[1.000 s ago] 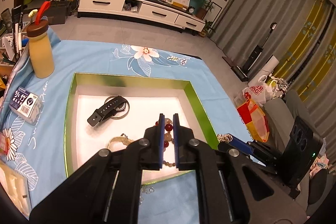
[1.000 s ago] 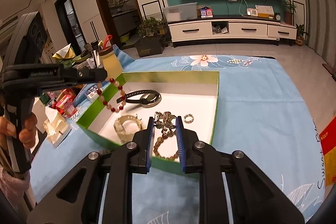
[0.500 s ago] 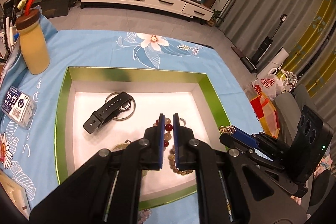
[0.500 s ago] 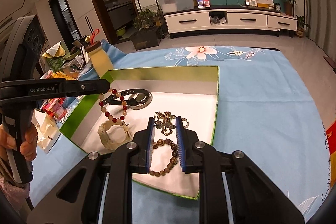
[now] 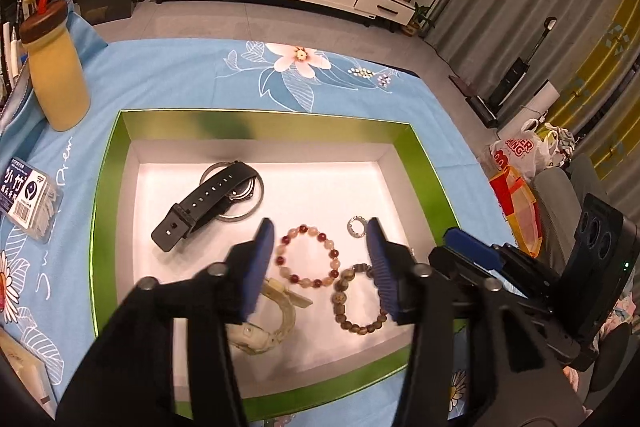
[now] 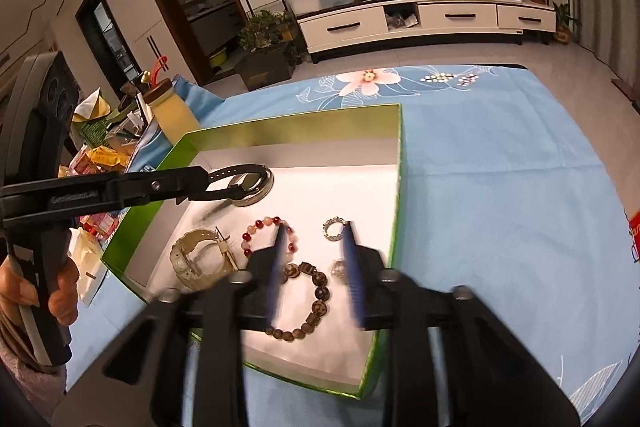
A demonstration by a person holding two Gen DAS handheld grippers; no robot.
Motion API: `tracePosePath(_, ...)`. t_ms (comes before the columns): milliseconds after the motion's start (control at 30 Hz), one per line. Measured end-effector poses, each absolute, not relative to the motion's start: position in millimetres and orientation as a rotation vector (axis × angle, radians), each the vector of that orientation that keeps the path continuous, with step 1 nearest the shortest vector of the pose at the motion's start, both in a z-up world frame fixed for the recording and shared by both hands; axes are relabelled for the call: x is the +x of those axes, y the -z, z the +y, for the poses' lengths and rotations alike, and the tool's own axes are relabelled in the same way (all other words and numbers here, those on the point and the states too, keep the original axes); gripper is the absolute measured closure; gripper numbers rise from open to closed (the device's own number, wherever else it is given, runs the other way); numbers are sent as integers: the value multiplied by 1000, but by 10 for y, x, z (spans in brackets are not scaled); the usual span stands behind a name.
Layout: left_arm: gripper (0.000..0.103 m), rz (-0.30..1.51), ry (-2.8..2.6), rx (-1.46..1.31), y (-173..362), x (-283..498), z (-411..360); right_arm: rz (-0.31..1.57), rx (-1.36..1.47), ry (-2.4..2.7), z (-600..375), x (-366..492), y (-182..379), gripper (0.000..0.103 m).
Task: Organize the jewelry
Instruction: 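Open both tools to drop the brooch and bracelet into the box, then withdraw both open tools from the box back over the table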
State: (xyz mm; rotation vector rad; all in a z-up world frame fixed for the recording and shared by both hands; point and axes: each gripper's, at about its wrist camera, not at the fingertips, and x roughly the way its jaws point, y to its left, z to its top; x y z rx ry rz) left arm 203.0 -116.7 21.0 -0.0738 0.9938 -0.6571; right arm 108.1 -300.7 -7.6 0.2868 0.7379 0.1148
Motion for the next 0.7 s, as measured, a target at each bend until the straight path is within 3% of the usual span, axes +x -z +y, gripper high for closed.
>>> tracePosePath(200, 47, 950, 657, -67, -359, 1884, -1050, 688, 300, -135, -3029, 924, -47, 59)
tracePosePath(467, 44, 881, 614, -68, -534, 1646, -735, 630, 272, -180, -2969, 643, -248, 59)
tracePosePath(700, 29, 871, 551, -88, -525, 1399, -478, 642, 271, -198, -2893, 445, -249, 59)
